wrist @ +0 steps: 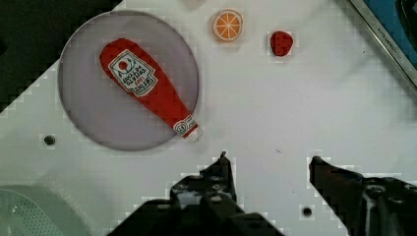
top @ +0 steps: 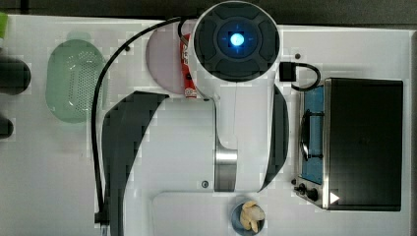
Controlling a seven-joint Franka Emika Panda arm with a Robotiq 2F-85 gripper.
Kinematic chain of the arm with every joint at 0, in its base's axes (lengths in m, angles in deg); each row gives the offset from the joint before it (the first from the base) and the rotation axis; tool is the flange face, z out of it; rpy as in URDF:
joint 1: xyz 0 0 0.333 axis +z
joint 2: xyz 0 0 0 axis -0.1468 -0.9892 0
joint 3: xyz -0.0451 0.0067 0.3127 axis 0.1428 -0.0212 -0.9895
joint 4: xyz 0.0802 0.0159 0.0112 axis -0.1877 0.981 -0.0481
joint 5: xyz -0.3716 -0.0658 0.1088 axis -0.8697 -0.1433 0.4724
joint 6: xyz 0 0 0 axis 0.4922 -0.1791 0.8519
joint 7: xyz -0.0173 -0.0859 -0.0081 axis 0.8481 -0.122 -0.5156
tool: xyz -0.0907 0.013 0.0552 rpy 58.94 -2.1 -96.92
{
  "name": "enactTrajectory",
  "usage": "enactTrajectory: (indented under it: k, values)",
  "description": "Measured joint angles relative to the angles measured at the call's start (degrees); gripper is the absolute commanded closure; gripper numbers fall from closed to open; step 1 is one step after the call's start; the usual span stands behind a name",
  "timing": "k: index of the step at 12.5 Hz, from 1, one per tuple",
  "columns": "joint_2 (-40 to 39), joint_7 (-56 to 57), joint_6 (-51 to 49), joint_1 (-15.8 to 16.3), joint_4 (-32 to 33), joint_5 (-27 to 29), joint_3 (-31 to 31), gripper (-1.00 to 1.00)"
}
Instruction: Pick ketchup from plate and place it on table.
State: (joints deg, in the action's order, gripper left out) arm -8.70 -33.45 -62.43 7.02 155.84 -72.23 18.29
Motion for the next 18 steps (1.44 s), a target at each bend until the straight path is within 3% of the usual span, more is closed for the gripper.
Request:
enactTrajectory:
  k: [3, 6, 9, 18]
  values:
    - [8.5, -1.3, -9.9, -4.3, 5.8, 1.4, -3.2, -1.0]
    - [12.8, -1.7, -10.0, -4.8, 3.2, 1.6, -3.5, -1.0]
    - [11.1, -1.1, -7.8, -5.0, 1.5, 1.7, -4.7, -1.0]
    - [-11.4, 11.0, 5.4, -5.5, 3.6, 1.7, -7.6, -1.0]
